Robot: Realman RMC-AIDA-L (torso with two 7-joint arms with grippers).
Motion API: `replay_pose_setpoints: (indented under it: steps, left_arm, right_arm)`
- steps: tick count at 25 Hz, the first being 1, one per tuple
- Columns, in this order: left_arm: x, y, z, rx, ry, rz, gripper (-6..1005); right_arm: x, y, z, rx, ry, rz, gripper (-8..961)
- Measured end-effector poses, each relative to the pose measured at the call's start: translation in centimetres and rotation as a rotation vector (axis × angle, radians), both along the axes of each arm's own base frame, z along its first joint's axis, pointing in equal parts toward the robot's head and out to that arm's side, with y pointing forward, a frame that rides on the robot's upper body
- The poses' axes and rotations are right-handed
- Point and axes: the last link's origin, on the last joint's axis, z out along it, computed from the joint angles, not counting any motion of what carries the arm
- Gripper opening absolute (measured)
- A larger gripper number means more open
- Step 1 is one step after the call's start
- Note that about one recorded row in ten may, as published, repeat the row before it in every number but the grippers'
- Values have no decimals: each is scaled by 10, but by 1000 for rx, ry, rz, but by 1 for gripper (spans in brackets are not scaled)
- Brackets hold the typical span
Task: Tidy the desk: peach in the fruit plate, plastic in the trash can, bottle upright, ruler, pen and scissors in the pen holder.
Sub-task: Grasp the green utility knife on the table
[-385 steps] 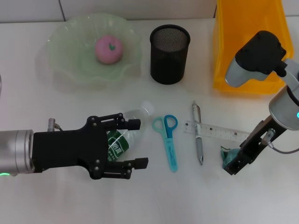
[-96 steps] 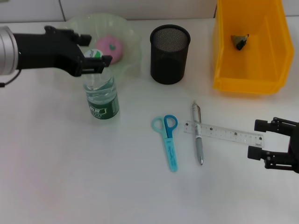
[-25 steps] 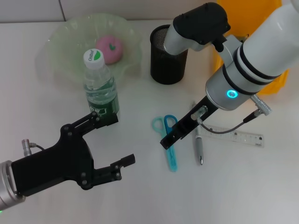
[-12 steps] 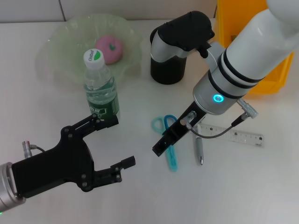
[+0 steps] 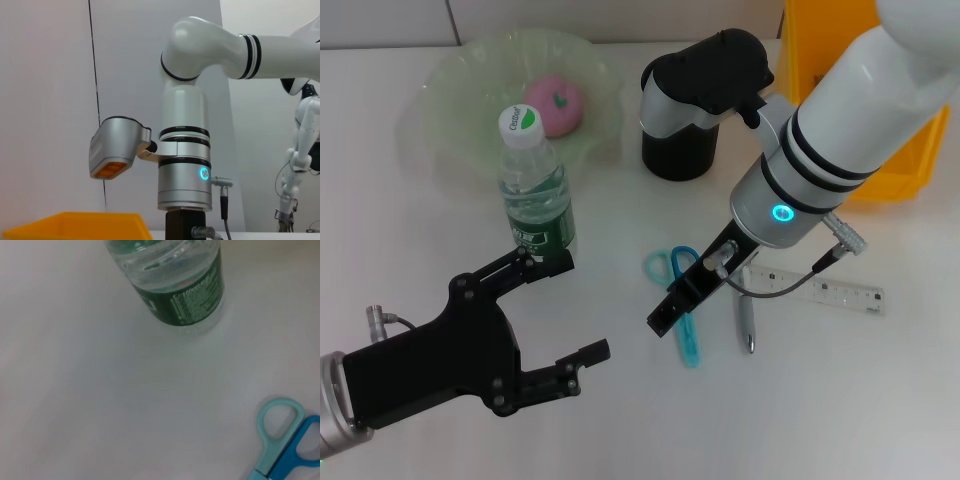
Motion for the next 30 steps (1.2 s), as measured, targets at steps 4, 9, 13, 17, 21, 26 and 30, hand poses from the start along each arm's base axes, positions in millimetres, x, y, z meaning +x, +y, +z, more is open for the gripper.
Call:
replay_pose_setpoints:
  steps: [4, 9, 13, 17, 21, 26, 30]
  left_arm:
    - [0, -1, 0, -2, 0, 0, 832]
    - [0, -1, 0, -3, -1, 0, 832]
    - [-1, -2, -1, -7, -3, 6, 832]
    - [-1, -1, -1, -8, -5, 9, 832]
    - [-1, -1, -1, -7, -5, 9, 832]
    - [-1, -2, -2, -9, -7, 10, 832]
    - [-2, -2, -2, -12, -8, 13, 832]
  right_arm:
    - [1, 0, -1, -2, 0, -5, 828]
    - [2, 1, -3, 2, 3, -9, 828]
    - [4, 1, -4, 4, 1, -14, 828]
    - [5, 2, -7, 1, -4, -14, 828]
    - [5, 2, -10, -1, -10, -9, 828]
    - [4, 2, -10, -2, -12, -7, 828]
    - [4, 1, -14, -9, -11, -4, 828]
